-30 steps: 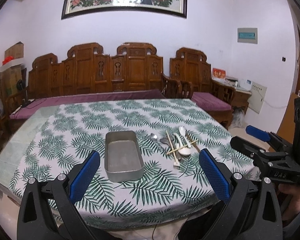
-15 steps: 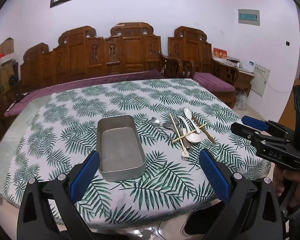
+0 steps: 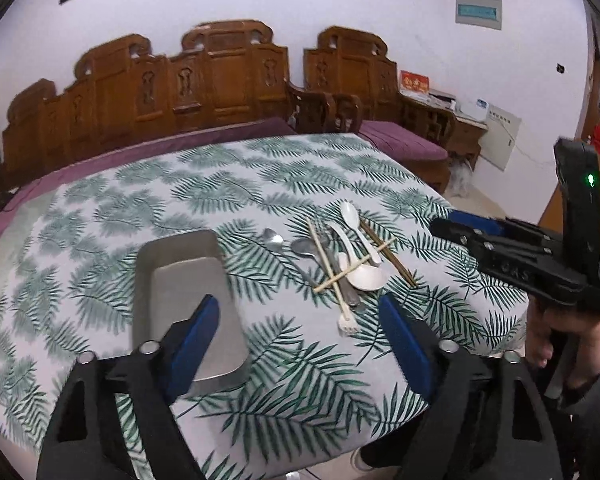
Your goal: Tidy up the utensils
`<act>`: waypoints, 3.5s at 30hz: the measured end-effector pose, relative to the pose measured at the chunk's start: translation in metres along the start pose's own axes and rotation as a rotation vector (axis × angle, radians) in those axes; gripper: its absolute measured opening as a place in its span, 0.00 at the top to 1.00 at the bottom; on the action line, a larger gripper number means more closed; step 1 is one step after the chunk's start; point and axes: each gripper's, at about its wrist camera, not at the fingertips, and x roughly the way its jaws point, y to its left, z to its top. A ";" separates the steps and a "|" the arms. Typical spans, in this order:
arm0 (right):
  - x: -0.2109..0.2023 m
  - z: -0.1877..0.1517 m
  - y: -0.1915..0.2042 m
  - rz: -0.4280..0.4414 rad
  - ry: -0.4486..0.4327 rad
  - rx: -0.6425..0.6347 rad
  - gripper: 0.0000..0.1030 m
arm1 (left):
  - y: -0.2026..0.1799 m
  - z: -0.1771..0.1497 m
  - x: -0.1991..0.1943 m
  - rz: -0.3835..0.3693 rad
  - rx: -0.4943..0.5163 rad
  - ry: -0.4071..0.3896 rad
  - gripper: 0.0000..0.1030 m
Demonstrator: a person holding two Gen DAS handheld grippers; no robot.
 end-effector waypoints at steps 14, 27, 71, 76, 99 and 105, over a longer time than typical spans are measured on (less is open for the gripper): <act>0.060 -0.001 -0.053 -0.049 0.062 0.060 0.62 | -0.019 0.018 0.102 -0.060 0.064 0.124 0.39; 0.078 -0.025 -0.086 -0.045 0.111 0.135 0.62 | -0.035 0.020 0.186 -0.064 0.188 0.278 0.60; 0.116 -0.019 -0.003 0.113 0.190 0.026 0.74 | 0.020 0.009 0.058 -0.142 -0.034 0.047 0.96; 0.142 -0.016 0.007 0.102 0.222 0.029 0.75 | 0.036 0.005 0.053 -0.131 -0.058 0.031 0.96; 0.177 -0.024 0.045 -0.019 0.294 -0.109 0.87 | 0.053 -0.006 0.031 -0.101 -0.086 0.006 0.96; 0.177 -0.024 0.047 -0.042 0.308 -0.113 0.88 | 0.055 -0.007 0.031 -0.099 -0.091 0.003 0.96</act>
